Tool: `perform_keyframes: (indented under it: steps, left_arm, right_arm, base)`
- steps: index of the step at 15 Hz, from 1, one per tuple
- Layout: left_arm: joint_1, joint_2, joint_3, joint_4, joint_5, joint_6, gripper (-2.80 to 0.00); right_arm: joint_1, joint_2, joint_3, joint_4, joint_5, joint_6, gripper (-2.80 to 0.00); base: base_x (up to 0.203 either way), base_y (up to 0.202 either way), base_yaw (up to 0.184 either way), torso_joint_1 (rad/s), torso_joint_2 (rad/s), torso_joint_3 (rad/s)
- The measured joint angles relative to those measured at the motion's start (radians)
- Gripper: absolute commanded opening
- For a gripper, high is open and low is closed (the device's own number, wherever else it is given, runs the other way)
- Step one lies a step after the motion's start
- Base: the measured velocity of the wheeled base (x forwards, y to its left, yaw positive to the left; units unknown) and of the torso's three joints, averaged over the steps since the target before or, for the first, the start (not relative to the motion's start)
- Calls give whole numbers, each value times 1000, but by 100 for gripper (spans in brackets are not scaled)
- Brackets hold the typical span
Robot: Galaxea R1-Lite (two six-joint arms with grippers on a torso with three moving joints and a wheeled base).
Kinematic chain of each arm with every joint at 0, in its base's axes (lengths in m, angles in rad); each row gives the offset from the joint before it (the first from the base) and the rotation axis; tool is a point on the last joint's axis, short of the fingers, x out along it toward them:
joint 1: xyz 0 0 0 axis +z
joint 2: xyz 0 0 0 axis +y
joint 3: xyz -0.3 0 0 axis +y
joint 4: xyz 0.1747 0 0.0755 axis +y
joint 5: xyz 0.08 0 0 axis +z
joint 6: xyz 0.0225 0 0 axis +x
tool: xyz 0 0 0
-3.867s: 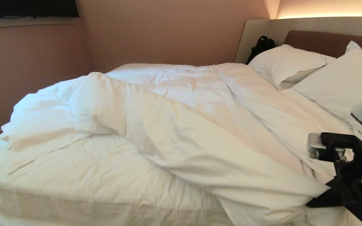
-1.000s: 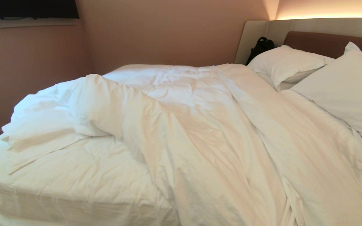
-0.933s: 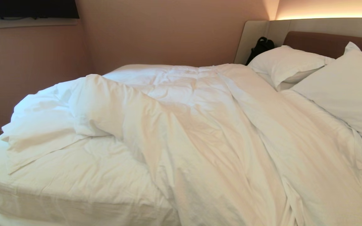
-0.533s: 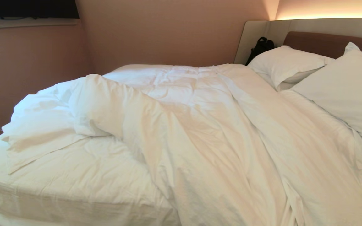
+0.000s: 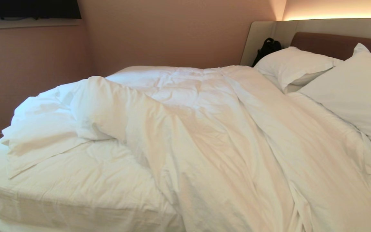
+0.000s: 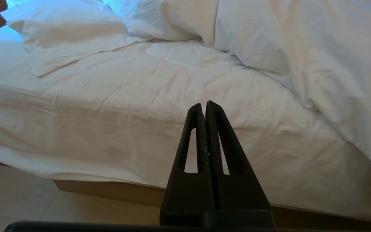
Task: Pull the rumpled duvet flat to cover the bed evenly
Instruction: Flatten the corners of the folded blanket
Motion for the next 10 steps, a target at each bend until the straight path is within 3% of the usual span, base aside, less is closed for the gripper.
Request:
perform_keyframes:
  steps: [2,6,8,10]
  left_arm:
    - [0,0,0,0,0,-1,-280]
    - [0,0,0,0,0,-1,-280]
    - [0,0,0,0,0,-1,-280]
    - [0,0,0,0,0,0,-280]
  right_arm:
    - [-33,53,36,-19,-53,-1,-280]
    - [-122,121,125,-103,-44,-57,-280]
    - [-124,110,193,-148,-10,-112,-280]
    - [-77,95,233,-177,32,-182,-280]
  base:
    - [0,0,0,0,0,0]
    - [0,0,0,0,0,0]
    - [0,0,0,0,0,0]
    - [0,0,0,0,0,0]
